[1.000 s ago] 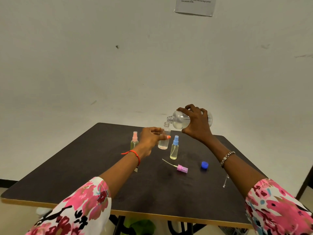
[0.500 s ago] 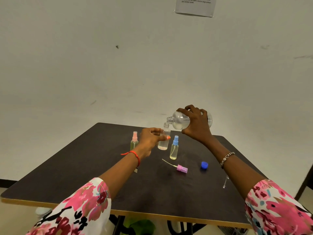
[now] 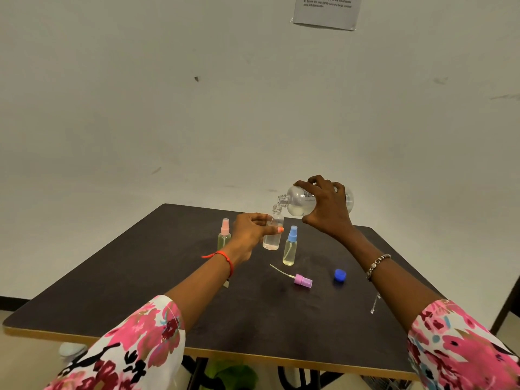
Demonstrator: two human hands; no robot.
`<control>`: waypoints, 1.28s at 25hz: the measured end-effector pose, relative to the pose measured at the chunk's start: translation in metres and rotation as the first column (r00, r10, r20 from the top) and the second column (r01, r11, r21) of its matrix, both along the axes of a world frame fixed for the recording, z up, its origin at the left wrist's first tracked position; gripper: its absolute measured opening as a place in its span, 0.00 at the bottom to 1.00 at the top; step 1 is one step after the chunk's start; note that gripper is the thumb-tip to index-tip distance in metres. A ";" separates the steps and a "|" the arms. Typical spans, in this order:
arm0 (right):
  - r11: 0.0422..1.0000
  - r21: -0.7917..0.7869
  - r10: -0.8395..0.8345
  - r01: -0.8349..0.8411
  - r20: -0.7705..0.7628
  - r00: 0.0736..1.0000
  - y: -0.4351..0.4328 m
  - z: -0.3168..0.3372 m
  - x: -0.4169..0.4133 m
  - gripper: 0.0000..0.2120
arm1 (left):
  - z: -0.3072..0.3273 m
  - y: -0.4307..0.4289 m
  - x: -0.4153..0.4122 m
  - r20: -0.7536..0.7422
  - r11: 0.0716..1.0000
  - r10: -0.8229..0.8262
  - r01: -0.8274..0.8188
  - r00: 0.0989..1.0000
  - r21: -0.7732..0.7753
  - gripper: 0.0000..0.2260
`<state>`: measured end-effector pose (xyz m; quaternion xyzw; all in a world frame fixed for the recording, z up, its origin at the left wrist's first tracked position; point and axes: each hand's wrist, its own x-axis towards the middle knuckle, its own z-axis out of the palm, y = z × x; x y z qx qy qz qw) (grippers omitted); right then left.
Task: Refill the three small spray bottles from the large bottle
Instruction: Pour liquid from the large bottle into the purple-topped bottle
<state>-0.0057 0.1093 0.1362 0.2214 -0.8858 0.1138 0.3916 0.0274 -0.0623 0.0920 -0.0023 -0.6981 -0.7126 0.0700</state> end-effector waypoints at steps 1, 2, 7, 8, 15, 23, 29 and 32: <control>1.000 -0.002 0.001 -0.001 0.000 1.000 0.000 0.000 0.000 0.30 | 0.000 0.000 0.000 -0.001 1.000 0.000 0.000 1.000 -0.002 0.20; 1.000 -0.001 0.001 -0.001 0.002 1.000 0.000 -0.001 0.000 0.30 | -0.001 0.000 0.000 -0.001 1.000 0.000 0.000 1.000 -0.004 0.20; 1.000 0.003 -0.001 0.001 0.012 1.000 0.001 -0.003 -0.002 0.30 | -0.002 0.000 0.001 0.004 1.000 0.002 -0.002 1.000 -0.011 0.21; 1.000 0.004 0.001 -0.001 0.012 1.000 0.001 -0.004 -0.002 0.30 | -0.002 0.001 0.002 0.002 1.000 0.000 0.000 1.000 -0.009 0.20; 1.000 0.004 -0.003 0.003 0.010 1.000 0.003 -0.004 0.000 0.29 | -0.001 0.002 0.004 -0.006 1.000 -0.017 0.017 1.000 -0.006 0.20; 1.000 0.009 -0.015 0.015 0.003 1.000 0.006 -0.002 0.002 0.30 | 0.000 0.005 0.003 0.001 1.000 -0.005 0.005 1.000 -0.027 0.21; 1.000 0.009 -0.020 0.020 0.002 1.000 0.007 -0.002 0.002 0.31 | 0.001 0.008 0.005 0.000 0.999 -0.006 0.006 1.000 -0.040 0.21; 1.000 0.012 -0.011 0.011 0.003 1.000 0.008 -0.003 0.002 0.30 | 0.000 0.008 0.005 0.004 0.999 -0.010 0.010 1.000 -0.040 0.20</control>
